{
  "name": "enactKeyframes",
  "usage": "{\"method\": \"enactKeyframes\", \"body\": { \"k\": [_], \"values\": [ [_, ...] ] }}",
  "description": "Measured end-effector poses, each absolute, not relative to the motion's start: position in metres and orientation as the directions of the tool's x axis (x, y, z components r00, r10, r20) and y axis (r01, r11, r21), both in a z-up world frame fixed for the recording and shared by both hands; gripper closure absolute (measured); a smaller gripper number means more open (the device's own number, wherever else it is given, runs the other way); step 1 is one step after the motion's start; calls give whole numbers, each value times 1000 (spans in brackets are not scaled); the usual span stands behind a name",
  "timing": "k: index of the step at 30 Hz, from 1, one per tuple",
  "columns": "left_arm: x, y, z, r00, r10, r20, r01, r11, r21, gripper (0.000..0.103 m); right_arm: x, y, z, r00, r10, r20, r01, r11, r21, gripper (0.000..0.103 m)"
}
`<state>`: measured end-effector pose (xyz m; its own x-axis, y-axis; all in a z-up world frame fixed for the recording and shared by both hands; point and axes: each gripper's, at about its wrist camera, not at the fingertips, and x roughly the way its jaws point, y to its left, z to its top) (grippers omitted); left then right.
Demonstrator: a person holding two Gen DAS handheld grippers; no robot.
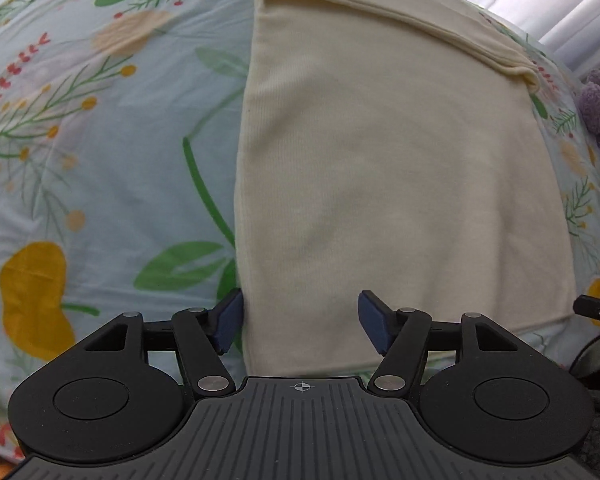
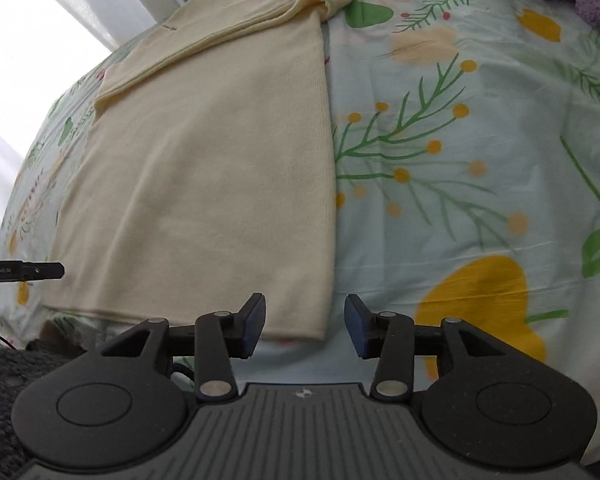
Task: Fold small clothes
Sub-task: 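Grasp the hem with both grippers and lift it toward the collar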
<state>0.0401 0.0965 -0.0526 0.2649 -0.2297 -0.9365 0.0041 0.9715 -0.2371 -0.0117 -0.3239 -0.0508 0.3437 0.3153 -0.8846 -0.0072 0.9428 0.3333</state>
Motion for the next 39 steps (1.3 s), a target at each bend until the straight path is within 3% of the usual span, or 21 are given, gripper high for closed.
{"method": "enactKeyframes", "body": {
  "k": [2,5,7,13,16,26,31,39],
  "values": [
    [33,98,-52,262,-252,-932,1,965,-261,43,-14,-329,-55,343,337,-877,12,932,362,59],
    [26,104,-52,253,-286,-924,-23,953,-302,59,-13,-331,-59,353,385,-853,28,907,421,61],
    [23,106,-54,245,-302,-921,-35,947,-320,73,-11,-334,-62,351,413,-841,29,892,450,71],
    [28,111,-57,246,-303,-921,-44,945,-323,92,-9,-336,-67,354,437,-827,43,876,481,91],
    [27,116,-53,268,-317,-910,-46,939,-341,95,-7,-337,-67,361,448,-818,43,868,495,97],
    [65,125,0,519,-305,-798,-4,933,-360,95,22,-351,-46,494,491,-717,66,802,594,98],
    [110,116,7,604,-251,-756,13,952,-305,95,71,-343,-26,590,428,-685,7,845,534,98],
    [177,104,-22,668,-123,-734,-47,977,-207,94,150,-311,-19,683,247,-687,-58,957,286,98]
  ]
}}
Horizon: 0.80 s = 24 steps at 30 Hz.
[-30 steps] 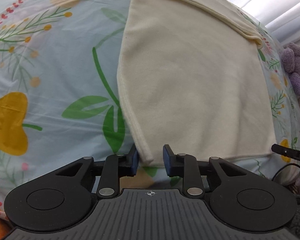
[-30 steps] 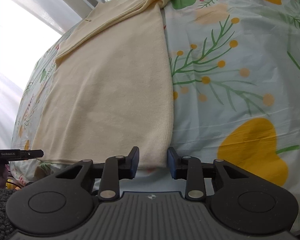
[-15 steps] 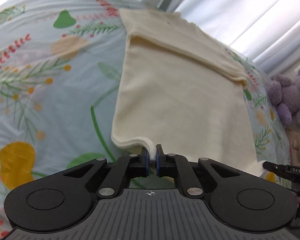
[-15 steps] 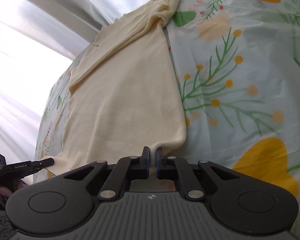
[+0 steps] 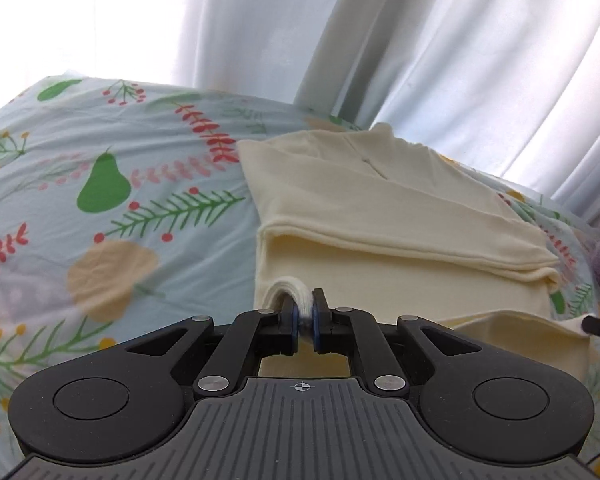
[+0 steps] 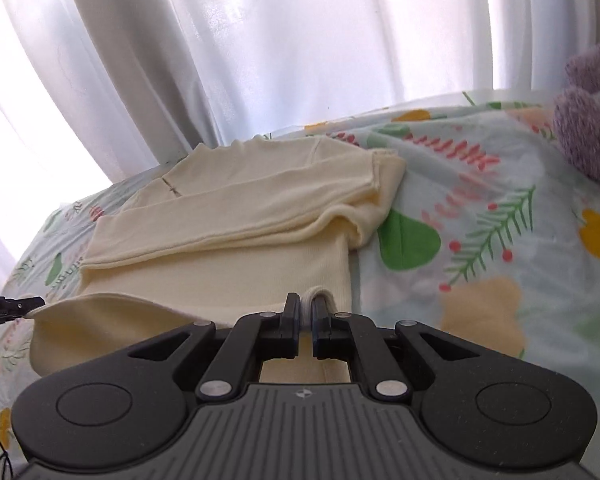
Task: Fold small clothes
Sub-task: 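Grasp the hem with both grippers and lift it toward the collar, then lay the hem over the folded sleeves with both grippers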
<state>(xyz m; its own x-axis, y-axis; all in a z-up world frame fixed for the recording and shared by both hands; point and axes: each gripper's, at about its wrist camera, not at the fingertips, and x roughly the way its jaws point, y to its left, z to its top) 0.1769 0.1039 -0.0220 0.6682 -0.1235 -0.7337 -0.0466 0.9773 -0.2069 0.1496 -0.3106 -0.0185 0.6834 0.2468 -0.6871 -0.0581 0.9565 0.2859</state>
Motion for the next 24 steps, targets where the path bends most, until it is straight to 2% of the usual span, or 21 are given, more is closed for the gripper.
{"method": "enactKeyframes", "body": {
  "k": [3,5,6,7,9,14,17,19,21,22,24],
  "values": [
    [183,102,-34,668,-116,-735,-41,981,-191,87,164,-303,-24,706,235,-668,-81,964,254,96],
    [180,108,-36,690,-142,-709,-22,976,-217,84,163,-302,-24,736,192,-650,-70,975,209,79],
    [179,111,-37,695,-152,-702,-12,975,-223,74,160,-302,-25,750,179,-636,-80,980,181,64],
    [178,114,-37,704,-139,-696,-12,978,-208,49,158,-302,-26,760,170,-628,-91,983,157,58],
    [176,119,-36,733,-114,-671,-4,985,-172,33,157,-303,-32,745,163,-647,-116,987,115,58],
    [183,132,-36,719,-182,-671,55,977,-206,33,163,-304,-49,680,193,-708,-158,981,115,59],
    [192,123,-44,682,-210,-700,96,975,-199,34,172,-297,-56,654,208,-727,-193,976,106,64],
    [196,114,-47,668,-214,-713,132,977,-169,44,177,-293,-59,641,211,-738,-213,973,93,71],
    [200,109,-51,654,-205,-728,145,979,-145,49,181,-290,-61,631,216,-745,-230,969,86,75],
    [202,108,-53,643,-204,-739,144,979,-145,57,183,-288,-61,630,214,-747,-236,969,78,77],
    [205,108,-59,620,-208,-756,141,978,-154,64,185,-286,-61,626,219,-749,-254,965,70,84]
  ]
}}
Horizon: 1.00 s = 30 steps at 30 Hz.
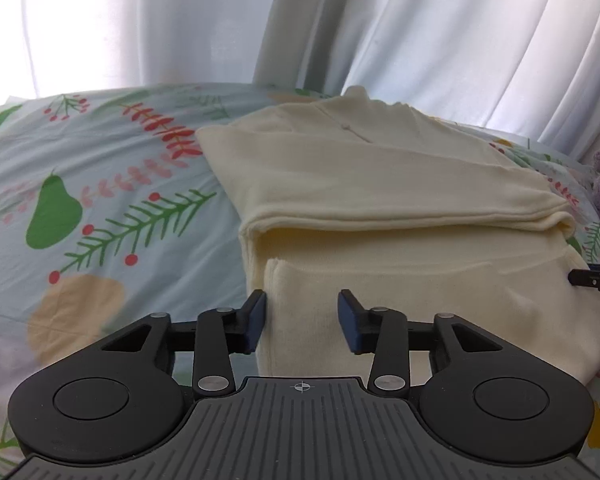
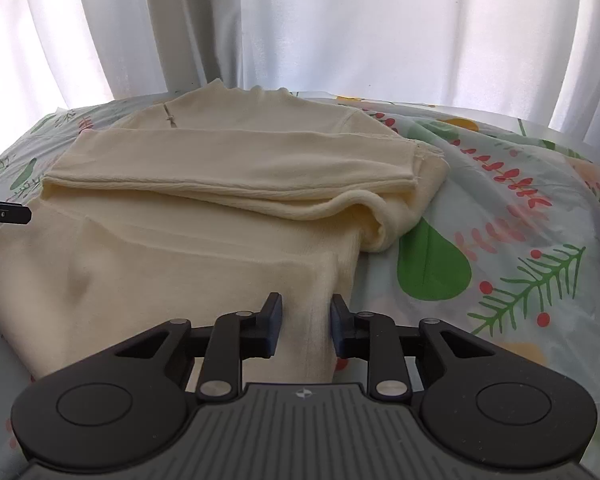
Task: Fold small clothes
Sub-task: 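Lay the hem over the folded sleeves with both grippers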
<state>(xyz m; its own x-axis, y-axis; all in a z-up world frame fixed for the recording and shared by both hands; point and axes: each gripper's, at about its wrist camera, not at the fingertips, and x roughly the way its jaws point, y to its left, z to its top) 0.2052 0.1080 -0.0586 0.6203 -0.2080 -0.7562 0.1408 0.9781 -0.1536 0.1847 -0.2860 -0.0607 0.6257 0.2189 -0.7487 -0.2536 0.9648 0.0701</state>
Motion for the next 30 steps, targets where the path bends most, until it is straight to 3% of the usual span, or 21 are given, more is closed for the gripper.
{"method": "enactKeyframes", "body": {
  "k": [2,4,7,12,16,21,25,30],
  "values": [
    [206,108,-60,610,-212,-764,144,977,-156,69,185,-284,-61,621,220,-752,-263,963,64,89],
    [207,108,-60,594,-220,-774,152,975,-160,84,186,-283,-60,621,219,-752,-272,961,55,96],
    [205,104,-54,601,-195,-775,154,980,-127,93,184,-280,-58,630,202,-750,-271,962,31,97],
    [192,93,-27,657,-176,-733,192,979,-62,95,170,-272,-39,686,175,-707,-287,957,-41,98],
    [191,94,9,726,-212,-654,204,975,-89,95,165,-272,-9,746,182,-640,-283,957,-58,98],
    [224,97,30,786,-169,-594,146,985,-88,95,189,-270,7,801,127,-585,-234,966,-111,98],
    [262,95,21,795,-127,-594,122,991,-48,95,226,-277,4,807,94,-583,-187,977,-101,98],
    [303,98,-15,729,-121,-674,97,993,-73,94,268,-276,-12,765,98,-636,-186,980,-73,98]
  ]
}}
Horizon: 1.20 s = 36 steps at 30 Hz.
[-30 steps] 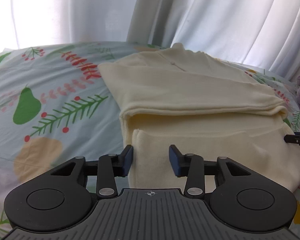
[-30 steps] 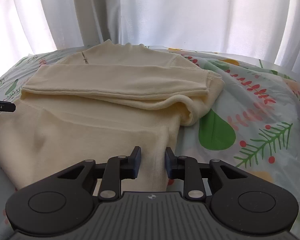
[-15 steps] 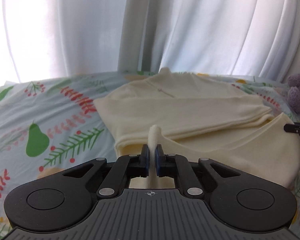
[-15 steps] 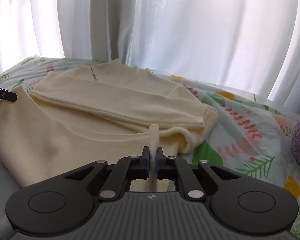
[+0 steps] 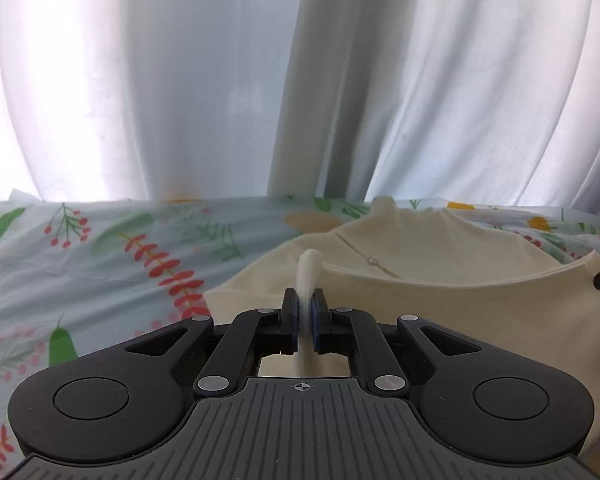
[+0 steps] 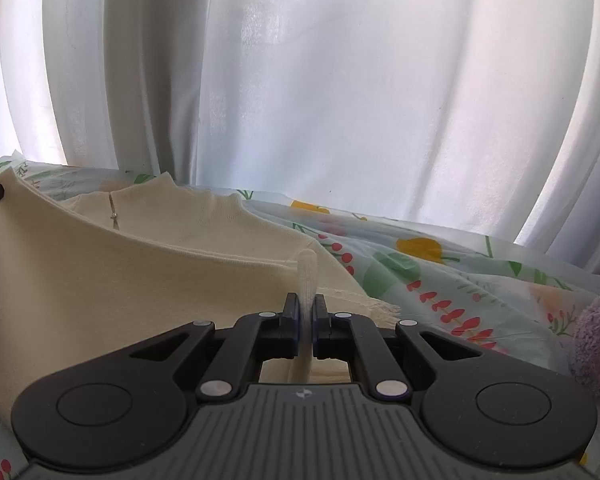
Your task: Fold small clothes
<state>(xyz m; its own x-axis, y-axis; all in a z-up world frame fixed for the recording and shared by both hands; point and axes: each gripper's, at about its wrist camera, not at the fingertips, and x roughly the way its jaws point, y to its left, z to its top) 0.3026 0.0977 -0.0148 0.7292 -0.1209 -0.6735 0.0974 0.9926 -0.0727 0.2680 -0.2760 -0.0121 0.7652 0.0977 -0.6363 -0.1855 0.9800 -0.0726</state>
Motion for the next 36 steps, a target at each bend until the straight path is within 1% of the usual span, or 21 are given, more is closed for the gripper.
{"method": "enactKeyframes", "body": {
  "k": [2,3,4,5,6,7,8,12,13,14,15,17,20,23,26,29,33,36],
  "values": [
    [306,102,-29,705,-156,-692,99,988,-121,93,279,-277,-23,730,124,-672,-210,977,-48,97],
    [304,104,-33,695,-187,-694,112,982,-151,91,282,-278,-28,712,138,-688,-224,974,-37,97],
    [301,104,-36,690,-211,-693,125,977,-173,83,285,-278,-33,692,139,-709,-233,972,-37,97],
    [298,105,-38,687,-233,-688,146,972,-184,79,285,-279,-36,676,137,-724,-239,970,-39,96],
    [294,105,-40,683,-251,-686,166,968,-189,71,284,-279,-39,668,144,-730,-250,968,-38,94],
    [291,104,-41,675,-267,-687,187,964,-191,70,281,-279,-41,656,159,-738,-273,961,-36,87],
    [290,104,-43,666,-273,-694,199,962,-187,70,278,-279,-42,649,174,-741,-297,954,-37,85],
    [288,92,-48,638,-252,-727,244,962,-120,73,266,-271,-46,655,170,-736,-363,925,-108,85],
    [288,88,-49,637,-228,-737,251,965,-81,85,266,-270,-47,652,167,-739,-368,922,-116,89],
    [288,84,-49,636,-203,-745,255,966,-45,93,266,-269,-47,649,167,-742,-373,920,-119,93],
    [287,81,-47,638,-186,-748,259,966,-19,93,265,-268,-47,649,167,-743,-379,917,-125,97],
    [284,77,-35,666,-170,-726,263,965,15,93,262,-265,-44,661,157,-733,-382,912,-149,98],
    [284,76,-3,734,-163,-659,248,968,36,94,259,-263,-27,705,157,-691,-369,914,-170,98],
    [299,78,25,783,-165,-599,221,975,21,93,270,-265,-8,746,146,-650,-332,927,-173,98],
    [322,71,33,827,-104,-552,181,980,87,93,287,-260,-1,792,86,-604,-283,929,-238,98],
    [351,63,24,833,-49,-551,140,982,124,93,313,-258,-3,804,38,-593,-232,939,-255,98],
    [384,53,0,799,-11,-602,100,989,114,93,348,-255,-13,788,6,-615,-197,950,-244,98],
    [397,46,-17,782,36,-623,74,986,149,93,367,-253,-21,768,-13,-640,-181,955,-237,98]
  ]
}}
